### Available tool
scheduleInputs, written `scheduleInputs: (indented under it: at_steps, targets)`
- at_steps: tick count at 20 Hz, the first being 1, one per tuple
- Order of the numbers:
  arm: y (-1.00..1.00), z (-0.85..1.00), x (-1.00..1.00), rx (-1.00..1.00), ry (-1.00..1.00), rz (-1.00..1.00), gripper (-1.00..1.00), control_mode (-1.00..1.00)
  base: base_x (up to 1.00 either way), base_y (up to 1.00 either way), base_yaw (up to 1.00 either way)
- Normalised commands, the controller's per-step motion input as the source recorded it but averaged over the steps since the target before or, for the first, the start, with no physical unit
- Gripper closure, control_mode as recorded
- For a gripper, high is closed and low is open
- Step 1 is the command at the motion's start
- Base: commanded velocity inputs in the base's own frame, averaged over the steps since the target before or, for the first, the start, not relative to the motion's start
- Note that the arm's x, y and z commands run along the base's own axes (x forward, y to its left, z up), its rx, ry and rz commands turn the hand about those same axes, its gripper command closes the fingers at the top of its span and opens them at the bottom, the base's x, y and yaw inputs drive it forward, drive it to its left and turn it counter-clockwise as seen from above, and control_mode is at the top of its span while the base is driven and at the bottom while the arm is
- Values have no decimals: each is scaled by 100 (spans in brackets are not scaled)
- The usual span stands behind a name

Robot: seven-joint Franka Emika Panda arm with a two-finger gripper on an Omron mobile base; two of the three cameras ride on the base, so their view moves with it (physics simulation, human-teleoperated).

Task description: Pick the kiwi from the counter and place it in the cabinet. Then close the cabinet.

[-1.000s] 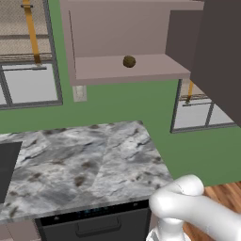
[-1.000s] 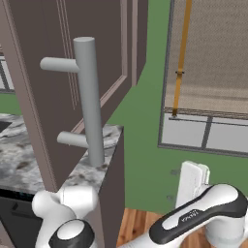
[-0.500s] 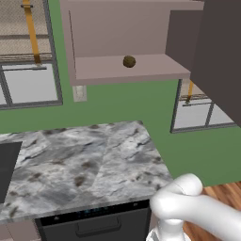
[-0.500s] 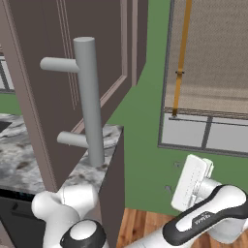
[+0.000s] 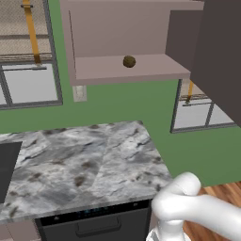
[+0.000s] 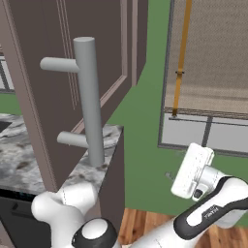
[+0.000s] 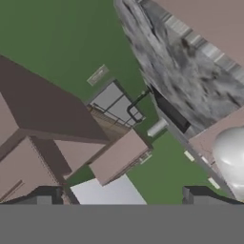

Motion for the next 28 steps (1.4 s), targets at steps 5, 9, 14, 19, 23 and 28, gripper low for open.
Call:
scheduleInputs:
  at_steps: [5,9,14,19,23,28]
  targets:
    - [15,41,0,0,-2,3,-100,-100,0,0,0]
    - [27,38,0,0,0,0,-100,-100,0,0,0]
    - [38,34,9,0,0,0,-100,-100,0,0,0]
    - [43,40,8,0,-1,0,-100,-100,0,0,0]
    - [43,43,0,0,-5,0,-100,-100,0,0,0]
    - [46,40,0,0,-5,0,-100,-100,0,0,0]
